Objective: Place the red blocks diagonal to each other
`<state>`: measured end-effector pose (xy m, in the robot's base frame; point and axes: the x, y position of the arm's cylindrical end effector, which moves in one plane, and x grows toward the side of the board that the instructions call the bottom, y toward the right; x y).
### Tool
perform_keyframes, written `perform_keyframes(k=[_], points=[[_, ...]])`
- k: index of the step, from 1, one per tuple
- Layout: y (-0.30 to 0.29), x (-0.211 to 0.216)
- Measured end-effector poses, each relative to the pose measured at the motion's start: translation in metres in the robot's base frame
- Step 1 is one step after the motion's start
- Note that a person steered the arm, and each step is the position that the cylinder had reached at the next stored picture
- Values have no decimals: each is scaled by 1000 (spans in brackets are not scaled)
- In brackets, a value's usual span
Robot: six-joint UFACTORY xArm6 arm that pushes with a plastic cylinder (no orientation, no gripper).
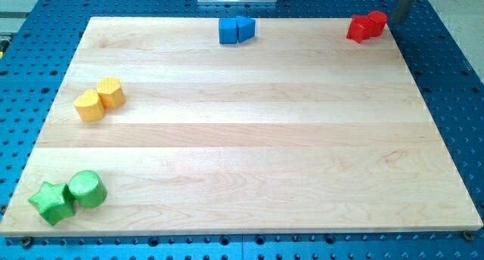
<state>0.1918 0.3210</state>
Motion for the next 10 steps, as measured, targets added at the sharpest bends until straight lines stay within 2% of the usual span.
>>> perform_keyframes(k=[6, 9, 10], points=[[-140, 77], [-293, 161], [-335, 163]])
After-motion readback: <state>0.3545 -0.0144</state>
